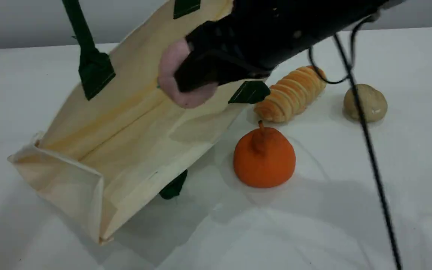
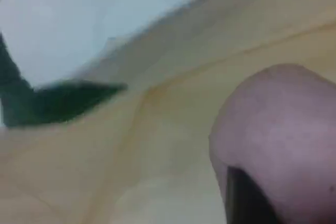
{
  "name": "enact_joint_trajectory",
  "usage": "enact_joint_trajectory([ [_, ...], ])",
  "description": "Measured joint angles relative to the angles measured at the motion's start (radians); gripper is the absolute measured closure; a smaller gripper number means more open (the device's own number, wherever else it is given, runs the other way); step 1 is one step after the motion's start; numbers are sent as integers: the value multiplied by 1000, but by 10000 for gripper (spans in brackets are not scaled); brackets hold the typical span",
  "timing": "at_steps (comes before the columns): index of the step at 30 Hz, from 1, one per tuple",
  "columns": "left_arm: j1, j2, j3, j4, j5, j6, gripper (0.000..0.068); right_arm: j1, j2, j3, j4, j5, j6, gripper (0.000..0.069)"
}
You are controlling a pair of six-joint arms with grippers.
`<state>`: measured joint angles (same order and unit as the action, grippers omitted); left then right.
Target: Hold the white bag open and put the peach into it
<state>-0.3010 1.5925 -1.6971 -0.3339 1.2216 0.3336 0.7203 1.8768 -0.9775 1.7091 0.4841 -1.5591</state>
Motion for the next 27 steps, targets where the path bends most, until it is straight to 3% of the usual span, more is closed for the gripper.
enact_joint_trajectory([
  [13,0,0,0,-10,0,0,582,19,131,-142,34,36,-11,407],
  [24,0,0,0,-10,-1,0,582,19,132,-153,34,36,-11,407],
  [27,0,0,0,-10,-1,0,582,19,132,-153,34,38,-11,354],
])
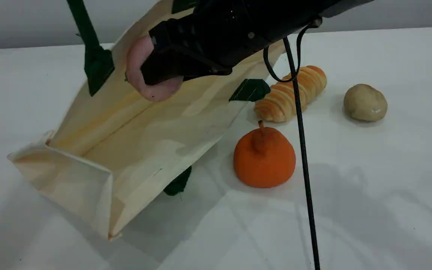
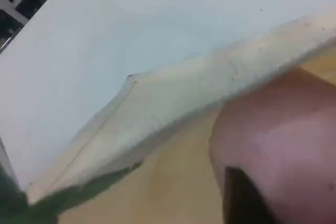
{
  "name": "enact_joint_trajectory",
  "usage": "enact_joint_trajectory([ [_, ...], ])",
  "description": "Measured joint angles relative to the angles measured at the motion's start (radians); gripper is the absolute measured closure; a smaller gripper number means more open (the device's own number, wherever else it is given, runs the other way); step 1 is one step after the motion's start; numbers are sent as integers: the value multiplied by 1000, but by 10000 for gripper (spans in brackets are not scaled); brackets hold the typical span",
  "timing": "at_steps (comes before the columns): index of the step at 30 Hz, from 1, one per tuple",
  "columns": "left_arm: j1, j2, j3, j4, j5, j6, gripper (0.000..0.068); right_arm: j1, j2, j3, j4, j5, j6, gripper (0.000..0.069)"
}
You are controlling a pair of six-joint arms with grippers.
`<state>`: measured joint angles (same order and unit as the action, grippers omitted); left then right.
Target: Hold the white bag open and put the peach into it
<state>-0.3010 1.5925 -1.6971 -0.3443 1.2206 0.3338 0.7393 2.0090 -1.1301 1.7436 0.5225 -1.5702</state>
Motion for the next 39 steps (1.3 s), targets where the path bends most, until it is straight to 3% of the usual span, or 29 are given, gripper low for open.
enact_joint_trajectory([
  [4,0,0,0,0,0,0,582,0,0,0,1,2,0,213],
  [8,0,0,0,0,0,0,582,0,0,0,2,2,0,118],
  [20,0,0,0,5,1,1,582,-1,-5,0,1,0,0,118],
  [26,0,0,0,5,1,7,582,-7,-51,0,-127,2,18,255],
  [34,0,0,0,6,1,8,582,-44,-149,1,-464,11,301,637],
  [39,0,0,0,6,1,6,582,-100,-233,1,-670,11,534,682],
])
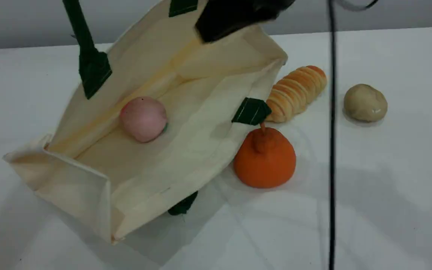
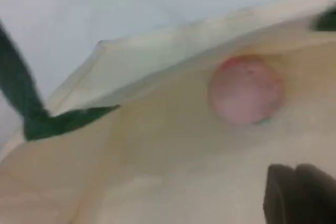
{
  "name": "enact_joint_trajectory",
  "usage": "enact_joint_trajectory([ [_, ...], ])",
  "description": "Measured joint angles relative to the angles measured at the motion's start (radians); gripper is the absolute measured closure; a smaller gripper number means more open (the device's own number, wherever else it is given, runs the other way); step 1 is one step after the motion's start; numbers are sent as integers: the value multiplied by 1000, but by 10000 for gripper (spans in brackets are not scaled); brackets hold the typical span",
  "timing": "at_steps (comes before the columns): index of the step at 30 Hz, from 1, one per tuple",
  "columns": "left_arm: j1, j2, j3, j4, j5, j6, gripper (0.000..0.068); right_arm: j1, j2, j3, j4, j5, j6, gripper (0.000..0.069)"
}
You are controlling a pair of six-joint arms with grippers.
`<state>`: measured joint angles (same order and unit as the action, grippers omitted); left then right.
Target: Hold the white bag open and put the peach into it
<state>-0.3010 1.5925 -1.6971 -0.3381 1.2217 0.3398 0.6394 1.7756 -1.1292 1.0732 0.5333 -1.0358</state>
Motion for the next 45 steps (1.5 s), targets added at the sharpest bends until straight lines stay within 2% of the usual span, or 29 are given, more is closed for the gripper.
enact_joint_trajectory([
  [7,0,0,0,-2,0,-5,582,-108,-152,0,-325,6,375,682],
  [12,0,0,0,-3,0,-5,582,-178,-255,-13,-633,76,685,682],
  [16,0,0,0,-6,0,-5,582,-184,-331,-21,-885,155,896,682],
  [19,0,0,0,-7,0,-5,582,-184,-372,-24,-1029,173,998,682],
  [23,0,0,0,-7,0,-5,582,-184,-393,-24,-1108,172,1029,682],
  [37,0,0,0,-7,0,-5,573,-183,-392,-24,-1109,182,1029,681],
  [40,0,0,0,-8,-1,-5,517,-183,-392,-24,-1109,182,1027,681],
  [42,0,-1,0,-9,-4,-5,442,-183,-392,-24,-1109,182,1027,681],
  [45,0,-1,0,-9,-4,-5,293,-183,-392,-24,-1109,183,1028,681],
])
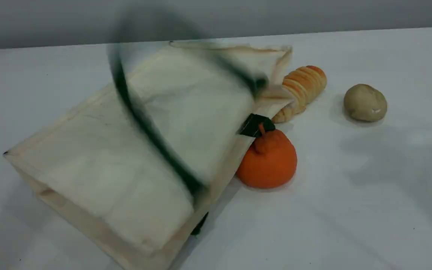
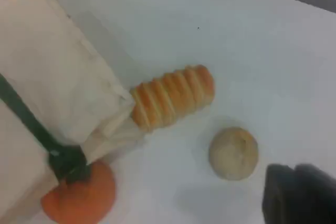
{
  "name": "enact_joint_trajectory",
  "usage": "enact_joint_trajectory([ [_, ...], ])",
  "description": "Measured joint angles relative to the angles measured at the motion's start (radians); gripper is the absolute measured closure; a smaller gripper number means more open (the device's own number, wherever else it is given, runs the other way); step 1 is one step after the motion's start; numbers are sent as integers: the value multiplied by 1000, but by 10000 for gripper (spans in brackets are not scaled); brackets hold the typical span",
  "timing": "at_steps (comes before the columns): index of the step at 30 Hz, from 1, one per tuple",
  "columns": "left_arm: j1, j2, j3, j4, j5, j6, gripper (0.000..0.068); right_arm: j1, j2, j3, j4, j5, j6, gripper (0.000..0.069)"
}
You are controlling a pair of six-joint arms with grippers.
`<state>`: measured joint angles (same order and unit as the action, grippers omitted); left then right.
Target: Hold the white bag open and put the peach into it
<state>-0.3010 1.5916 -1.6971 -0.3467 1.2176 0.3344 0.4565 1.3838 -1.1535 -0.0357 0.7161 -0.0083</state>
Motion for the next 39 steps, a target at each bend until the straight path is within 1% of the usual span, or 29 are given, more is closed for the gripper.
enact_joint_trajectory([
  [2,0,0,0,0,0,0,222,0,0,0,0,1,0,681],
  [4,0,0,0,2,1,0,185,0,0,0,0,1,0,681],
  [6,0,0,0,2,1,0,180,0,0,0,0,5,0,681],
  [8,0,0,0,2,2,0,202,0,0,0,0,17,1,681],
  [10,0,0,0,2,3,-4,260,0,-2,0,0,25,1,681],
  [12,0,0,0,3,4,-19,345,0,-14,0,0,25,0,681],
  [14,0,0,0,3,4,-40,461,0,-33,0,0,26,0,681],
  [17,0,-14,0,7,4,-43,620,0,-69,0,0,40,0,681],
  [18,0,-21,-1,7,5,-43,648,0,-84,0,-1,49,0,681],
  [19,0,-32,-2,6,5,-43,662,0,-99,0,-6,57,0,681],
  [22,0,-72,-2,13,5,-73,673,0,-147,-1,-21,86,8,681],
  [24,0,-110,-2,35,5,-108,673,0,-182,-1,-21,120,19,681],
  [27,0,-175,-2,107,6,-174,673,0,-246,-1,-21,173,19,681],
  [31,0,-284,-2,214,8,-290,673,0,-341,-1,-49,230,31,680],
  [33,0,-345,-2,256,8,-327,673,0,-389,-1,-62,257,32,680],
  [35,0,-405,-2,272,8,-334,673,0,-437,-1,-79,289,32,680],
  [39,0,-535,7,268,6,-334,673,0,-532,-1,-97,365,32,680],
])
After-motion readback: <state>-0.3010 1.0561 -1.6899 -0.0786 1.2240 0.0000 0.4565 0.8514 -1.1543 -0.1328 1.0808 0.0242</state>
